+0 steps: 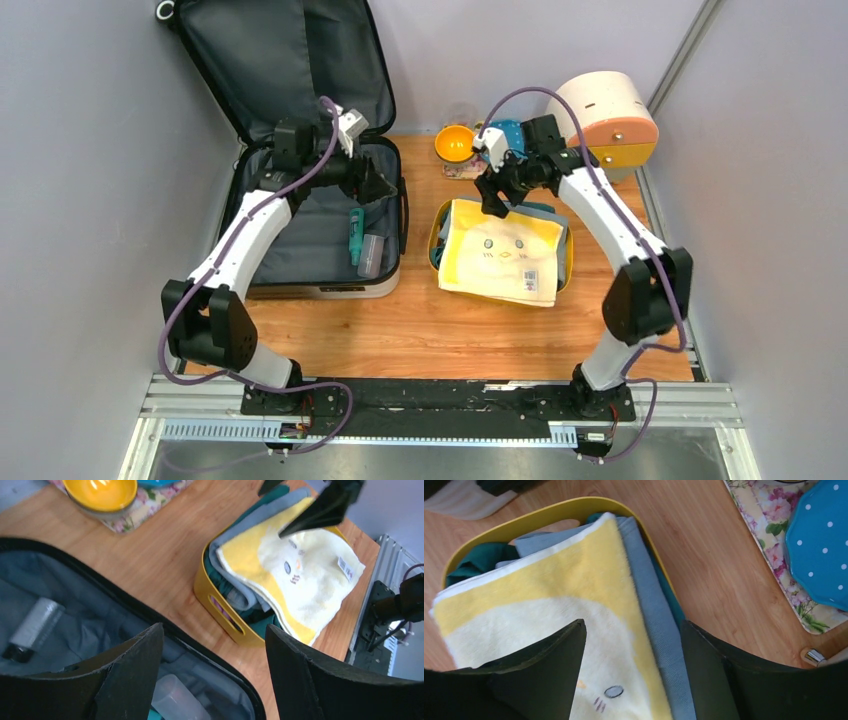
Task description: Open, take out, and arrange the luggage
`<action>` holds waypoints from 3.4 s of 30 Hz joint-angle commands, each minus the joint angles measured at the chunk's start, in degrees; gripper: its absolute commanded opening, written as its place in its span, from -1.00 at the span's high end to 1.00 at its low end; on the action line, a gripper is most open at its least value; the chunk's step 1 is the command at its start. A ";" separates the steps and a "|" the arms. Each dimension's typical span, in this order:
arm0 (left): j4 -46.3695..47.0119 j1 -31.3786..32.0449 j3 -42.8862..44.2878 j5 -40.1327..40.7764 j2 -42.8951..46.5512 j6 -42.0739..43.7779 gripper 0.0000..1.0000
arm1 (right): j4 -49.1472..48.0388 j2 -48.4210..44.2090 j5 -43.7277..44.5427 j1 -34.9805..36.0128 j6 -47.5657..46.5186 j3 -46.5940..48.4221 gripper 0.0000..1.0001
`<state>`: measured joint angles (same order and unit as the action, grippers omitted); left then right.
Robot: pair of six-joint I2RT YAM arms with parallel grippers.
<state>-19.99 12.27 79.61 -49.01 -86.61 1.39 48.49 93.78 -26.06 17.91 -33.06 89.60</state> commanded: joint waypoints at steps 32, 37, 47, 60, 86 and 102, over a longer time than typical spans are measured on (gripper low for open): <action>7.42 -0.58 -4.21 -5.56 -6.02 -6.22 -0.57 | 3.01 -9.40 14.99 -46.87 -22.38 -19.20 1.00; 8.21 -0.58 -3.76 -5.57 -6.91 -6.92 -0.57 | 1.53 -6.86 18.58 -54.82 -24.17 -17.89 1.00; 5.49 -0.50 -3.68 -4.34 -6.03 -4.64 -0.57 | 11.09 -6.23 15.89 -53.25 -15.37 -3.74 -0.22; 5.13 -0.58 -5.26 -3.72 -4.36 -3.23 -0.57 | 3.82 -14.33 13.14 -20.65 -7.37 -12.07 -0.50; 5.83 -1.02 -10.71 -0.21 0.12 -1.04 -0.63 | -3.31 -3.24 20.33 -26.69 1.04 -7.98 -0.56; 14.71 -4.36 -9.22 9.30 -0.93 -12.03 -0.69 | -20.89 3.77 0.50 -31.79 32.34 -0.75 -0.57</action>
<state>-5.61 9.21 66.28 -38.57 -86.65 -10.68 30.26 92.33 -18.72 -12.19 -8.86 86.65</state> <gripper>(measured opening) 0.844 0.838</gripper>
